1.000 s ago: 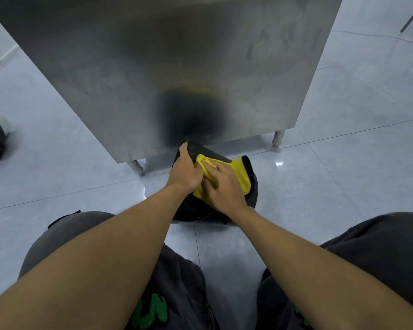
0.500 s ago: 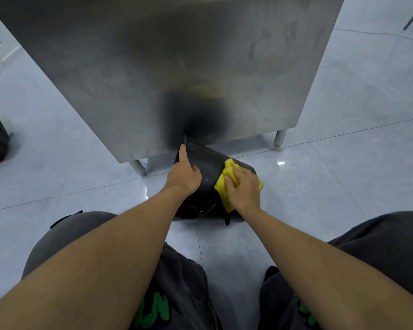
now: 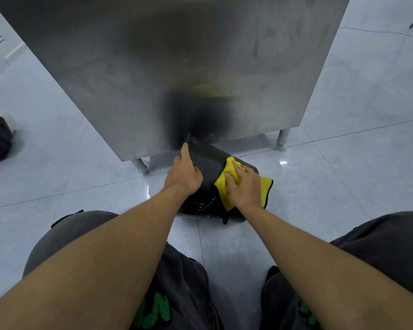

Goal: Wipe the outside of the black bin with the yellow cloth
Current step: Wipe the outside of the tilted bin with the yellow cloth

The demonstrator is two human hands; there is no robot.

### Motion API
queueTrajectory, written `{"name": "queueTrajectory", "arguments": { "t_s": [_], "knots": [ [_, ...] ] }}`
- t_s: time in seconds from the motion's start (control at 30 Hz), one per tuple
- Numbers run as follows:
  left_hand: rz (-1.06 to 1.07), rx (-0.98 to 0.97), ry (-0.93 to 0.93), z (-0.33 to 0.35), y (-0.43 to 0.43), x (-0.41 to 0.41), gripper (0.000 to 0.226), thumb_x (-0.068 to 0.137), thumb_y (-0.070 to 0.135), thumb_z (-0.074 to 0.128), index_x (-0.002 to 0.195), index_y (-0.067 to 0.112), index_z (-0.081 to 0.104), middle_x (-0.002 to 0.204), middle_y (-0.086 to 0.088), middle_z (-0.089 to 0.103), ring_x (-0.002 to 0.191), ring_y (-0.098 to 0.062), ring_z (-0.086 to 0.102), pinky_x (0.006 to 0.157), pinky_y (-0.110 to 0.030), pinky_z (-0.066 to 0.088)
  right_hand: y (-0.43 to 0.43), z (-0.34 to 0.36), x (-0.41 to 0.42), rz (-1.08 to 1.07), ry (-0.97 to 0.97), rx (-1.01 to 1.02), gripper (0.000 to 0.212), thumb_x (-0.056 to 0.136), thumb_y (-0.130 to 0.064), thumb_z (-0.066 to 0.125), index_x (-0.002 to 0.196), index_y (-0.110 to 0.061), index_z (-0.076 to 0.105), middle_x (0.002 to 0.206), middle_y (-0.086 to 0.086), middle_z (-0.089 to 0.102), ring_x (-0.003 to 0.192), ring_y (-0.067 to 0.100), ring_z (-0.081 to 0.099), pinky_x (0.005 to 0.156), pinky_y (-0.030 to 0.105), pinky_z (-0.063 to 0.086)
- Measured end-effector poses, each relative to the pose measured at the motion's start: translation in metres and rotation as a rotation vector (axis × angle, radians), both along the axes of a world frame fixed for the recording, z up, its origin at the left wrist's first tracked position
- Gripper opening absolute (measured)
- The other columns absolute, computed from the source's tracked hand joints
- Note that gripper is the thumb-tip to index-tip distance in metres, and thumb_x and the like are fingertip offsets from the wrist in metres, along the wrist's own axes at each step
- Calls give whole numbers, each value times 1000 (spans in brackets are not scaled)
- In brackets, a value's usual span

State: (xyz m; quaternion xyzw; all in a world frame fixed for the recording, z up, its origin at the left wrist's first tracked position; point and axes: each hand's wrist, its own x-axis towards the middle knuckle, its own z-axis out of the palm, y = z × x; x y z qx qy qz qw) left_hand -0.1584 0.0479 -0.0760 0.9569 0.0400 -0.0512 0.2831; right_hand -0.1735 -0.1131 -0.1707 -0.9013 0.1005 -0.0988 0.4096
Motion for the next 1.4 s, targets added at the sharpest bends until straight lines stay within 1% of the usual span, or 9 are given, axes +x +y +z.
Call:
{"name": "queueTrajectory", "arguments": {
  "t_s": [0.1, 0.2, 0.33, 0.43, 0.7, 0.83, 0.93, 1.1, 1.4],
  "knots": [
    [-3, -19, 8, -6, 3, 3, 79, 97, 15, 51, 158, 25, 1, 131, -20, 55, 95, -28, 63, 86, -40, 55, -11, -3, 4, -39, 34, 49, 41, 96, -27, 60, 136, -17, 64, 133, 10, 65, 124, 31, 57, 107, 38, 44],
    [9, -70, 21, -7, 2, 7, 82, 96, 14, 52, 158, 27, 0, 137, -19, 53, 98, -27, 63, 92, -42, 55, -14, -2, 3, 103, -45, 81, 45, 92, -23, 66, 136, -18, 64, 137, 7, 65, 129, 26, 57, 112, 39, 43],
    [8, -93, 37, -2, -1, 8, 81, 95, 12, 50, 158, 23, 1, 116, -19, 60, 89, -23, 59, 75, -33, 46, -7, 2, -4, 393, -199, -55, 50, 86, -32, 71, 134, -18, 65, 141, 6, 62, 133, 25, 55, 112, 43, 42],
    [-13, -126, 45, 0, -2, 11, 81, 92, 12, 51, 159, 21, 5, 113, -14, 61, 94, -25, 58, 79, -34, 46, 0, 6, -1, 504, -245, -181, 56, 86, -46, 69, 138, -24, 62, 145, 1, 59, 136, 23, 52, 109, 44, 45],
    [-108, -152, 28, 1, -1, 10, 79, 91, 9, 48, 158, 21, 8, 126, -8, 60, 105, -24, 58, 90, -36, 47, 2, 8, 8, 167, 62, -187, 60, 96, -66, 40, 151, -42, 38, 158, -5, 43, 145, 24, 36, 111, 50, 34],
    [-149, -102, 5, -1, -2, 4, 77, 95, 10, 48, 158, 17, 4, 155, -13, 34, 134, -34, 45, 107, -41, 39, -13, 2, 20, -63, 195, -65, 53, 96, -60, 33, 135, -34, 59, 129, 2, 67, 123, 33, 56, 100, 50, 45],
    [-123, -101, -14, -3, 1, 1, 66, 96, 12, 49, 152, 13, 13, 140, -17, 49, 119, -39, 55, 96, -44, 45, -13, -2, 18, -3, 21, -48, 45, 97, -50, 40, 123, -27, 68, 118, 1, 72, 114, 31, 63, 95, 44, 49],
    [-150, -144, -16, 5, -2, -2, 44, 92, 9, 50, 130, 9, 27, 105, -12, 58, 95, -36, 61, 83, -45, 50, 9, 15, 21, 392, -263, 0, 46, 99, -37, 52, 144, -27, 56, 146, -7, 58, 137, 13, 50, 115, 38, 38],
    [-63, -86, -10, 2, 5, -6, 51, 92, 23, 54, 135, 23, 26, 111, -10, 65, 95, -35, 63, 87, -52, 52, 0, 11, 15, 54, 187, -122, 51, 102, -51, 31, 152, -43, 34, 155, -6, 46, 141, 27, 40, 111, 51, 34]
  ]
}}
